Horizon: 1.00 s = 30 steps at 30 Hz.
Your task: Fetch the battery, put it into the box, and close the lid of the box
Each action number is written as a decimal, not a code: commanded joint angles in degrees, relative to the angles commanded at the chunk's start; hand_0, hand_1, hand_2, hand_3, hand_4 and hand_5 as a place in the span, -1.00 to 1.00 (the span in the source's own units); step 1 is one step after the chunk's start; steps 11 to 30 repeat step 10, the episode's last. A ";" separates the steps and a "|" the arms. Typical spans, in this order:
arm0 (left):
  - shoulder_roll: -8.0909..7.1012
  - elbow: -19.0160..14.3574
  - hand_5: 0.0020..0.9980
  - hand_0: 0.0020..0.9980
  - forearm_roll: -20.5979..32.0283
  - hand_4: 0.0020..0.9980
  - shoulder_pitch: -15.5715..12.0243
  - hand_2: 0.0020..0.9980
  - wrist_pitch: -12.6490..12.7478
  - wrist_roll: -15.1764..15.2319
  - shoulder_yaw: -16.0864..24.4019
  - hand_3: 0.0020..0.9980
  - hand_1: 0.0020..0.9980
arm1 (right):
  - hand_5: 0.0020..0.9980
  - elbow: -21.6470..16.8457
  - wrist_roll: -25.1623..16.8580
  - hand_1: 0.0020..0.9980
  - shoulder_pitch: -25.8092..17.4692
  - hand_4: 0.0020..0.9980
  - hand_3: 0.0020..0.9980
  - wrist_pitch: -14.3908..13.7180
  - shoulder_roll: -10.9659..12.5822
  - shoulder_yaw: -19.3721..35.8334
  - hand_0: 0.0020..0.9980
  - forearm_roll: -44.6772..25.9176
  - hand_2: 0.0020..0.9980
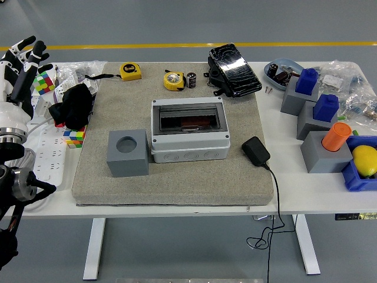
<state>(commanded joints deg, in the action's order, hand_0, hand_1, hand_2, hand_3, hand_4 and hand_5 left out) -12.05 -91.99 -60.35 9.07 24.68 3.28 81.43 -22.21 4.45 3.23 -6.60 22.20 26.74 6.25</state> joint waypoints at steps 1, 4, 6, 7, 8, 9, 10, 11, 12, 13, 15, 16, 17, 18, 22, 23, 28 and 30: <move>-0.03 0.01 0.04 0.12 0.02 0.89 -0.05 0.38 0.01 0.02 -0.03 0.47 0.39 | 0.08 -0.01 0.02 0.30 -0.05 0.97 0.14 0.00 0.00 0.01 0.25 0.03 0.33; -0.12 0.13 0.04 0.12 0.01 0.89 -0.14 0.38 -0.04 -0.08 -0.18 0.47 0.39 | 0.08 0.00 -0.01 0.30 -0.20 0.97 0.14 -0.05 -0.09 0.17 0.25 0.10 0.33; -0.18 0.08 0.04 0.12 -0.01 0.89 -0.23 0.38 -0.08 -0.16 -0.26 0.47 0.39 | 0.08 -0.04 -0.03 0.30 -0.25 0.97 0.14 -0.06 -0.15 0.29 0.25 0.19 0.33; -0.22 0.03 0.02 0.13 -0.01 0.88 -0.27 0.38 -0.10 -0.19 -0.29 0.47 0.39 | 0.08 -0.06 -0.04 0.30 -0.26 0.96 0.14 -0.06 -0.18 0.33 0.25 0.21 0.33; -0.24 -0.02 0.02 0.13 -0.02 0.88 -0.31 0.38 -0.12 -0.21 -0.30 0.47 0.39 | 0.08 -0.06 -0.04 0.30 -0.26 0.96 0.14 -0.06 -0.20 0.34 0.25 0.22 0.33; -0.28 -0.08 0.02 0.13 -0.03 0.88 -0.38 0.38 -0.16 -0.26 -0.31 0.47 0.39 | 0.08 -0.06 -0.05 0.30 -0.27 0.96 0.14 -0.07 -0.22 0.33 0.25 0.25 0.33; -0.30 -0.11 0.02 0.13 -0.05 0.88 -0.39 0.38 -0.18 -0.29 -0.33 0.47 0.39 | 0.08 -0.06 -0.05 0.30 -0.27 0.96 0.14 -0.07 -0.22 0.34 0.25 0.24 0.33; -0.30 -0.11 0.02 0.13 -0.05 0.88 -0.39 0.38 -0.18 -0.29 -0.33 0.47 0.39 | 0.08 -0.06 -0.05 0.30 -0.27 0.96 0.14 -0.07 -0.22 0.34 0.25 0.24 0.33; -0.30 -0.11 0.02 0.13 -0.05 0.88 -0.39 0.38 -0.18 -0.29 -0.33 0.47 0.39 | 0.08 -0.06 -0.05 0.30 -0.27 0.96 0.14 -0.07 -0.22 0.34 0.25 0.24 0.33; -0.30 -0.11 0.02 0.13 -0.05 0.88 -0.39 0.38 -0.18 -0.29 -0.33 0.47 0.39 | 0.08 -0.06 -0.05 0.30 -0.27 0.96 0.14 -0.07 -0.22 0.34 0.25 0.24 0.33; -0.30 -0.11 0.02 0.13 -0.05 0.88 -0.39 0.38 -0.18 -0.29 -0.33 0.47 0.39 | 0.08 -0.06 -0.05 0.30 -0.27 0.96 0.14 -0.07 -0.22 0.34 0.25 0.24 0.33; -0.30 -0.11 0.02 0.13 -0.05 0.88 -0.39 0.38 -0.18 -0.29 -0.33 0.47 0.39 | 0.08 -0.06 -0.05 0.30 -0.27 0.96 0.14 -0.07 -0.22 0.34 0.25 0.24 0.33; -0.30 -0.11 0.02 0.13 -0.05 0.88 -0.39 0.38 -0.18 -0.29 -0.33 0.47 0.39 | 0.08 -0.06 -0.05 0.30 -0.27 0.96 0.14 -0.07 -0.22 0.34 0.25 0.24 0.33; -0.30 -0.11 0.02 0.13 -0.05 0.88 -0.39 0.38 -0.18 -0.29 -0.33 0.47 0.39 | 0.08 -0.06 -0.05 0.30 -0.27 0.96 0.14 -0.07 -0.22 0.34 0.25 0.24 0.33; -0.30 -0.11 0.02 0.13 -0.05 0.88 -0.39 0.38 -0.18 -0.29 -0.33 0.47 0.39 | 0.08 -0.06 -0.05 0.30 -0.27 0.96 0.14 -0.07 -0.22 0.34 0.25 0.24 0.33; -0.30 -0.11 0.02 0.13 -0.05 0.88 -0.39 0.38 -0.18 -0.29 -0.33 0.47 0.39 | 0.08 -0.06 -0.05 0.30 -0.27 0.96 0.14 -0.07 -0.22 0.34 0.25 0.24 0.33; -0.30 -0.11 0.02 0.13 -0.05 0.88 -0.39 0.38 -0.18 -0.29 -0.33 0.47 0.39 | 0.08 -0.06 -0.05 0.30 -0.27 0.96 0.14 -0.07 -0.22 0.34 0.25 0.24 0.33; -0.30 -0.11 0.02 0.13 -0.05 0.88 -0.39 0.38 -0.18 -0.29 -0.33 0.47 0.39 | 0.08 -0.06 -0.05 0.30 -0.27 0.96 0.14 -0.07 -0.22 0.34 0.25 0.24 0.33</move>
